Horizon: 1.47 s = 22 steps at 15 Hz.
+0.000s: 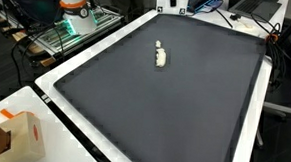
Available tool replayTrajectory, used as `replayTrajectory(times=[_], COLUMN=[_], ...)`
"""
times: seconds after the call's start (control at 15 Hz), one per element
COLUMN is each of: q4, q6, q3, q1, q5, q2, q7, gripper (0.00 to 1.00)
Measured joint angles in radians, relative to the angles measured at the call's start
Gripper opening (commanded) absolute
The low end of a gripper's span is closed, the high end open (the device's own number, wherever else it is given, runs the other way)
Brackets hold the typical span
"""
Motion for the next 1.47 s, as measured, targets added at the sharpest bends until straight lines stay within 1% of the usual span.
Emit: replayTrajectory(times=[0.13,0.27,0.4,0.53,0.8,1.0,1.2,1.47], q4=[-0.001,-0.006,-0.014,-0.020,-0.019,-0.018,-0.016,-0.015], q6=[0.023,0.076,0.129,0.158,0.160,0.143,0.103,0.024], q3=[-0.013,-0.044,-0.084,-0.121,-0.176,-0.199,-0.209,-0.216], q1=[0.000,0.003,0.014,0.029,0.048,0.045,0.026,-0.018], q5=[0.029,0.126,0.272,0.437,0.761,0.959,1.085,1.167], q2=[0.000,0.004,0.012,0.023,0.044,0.059,0.075,0.105], q7=[-0.015,-0.097,-0.226,-0.363,-0.601,-0.741,-0.819,-0.846], gripper=[0.01,0.01,0.01,0.01,0.01,0.01,0.01,0.01])
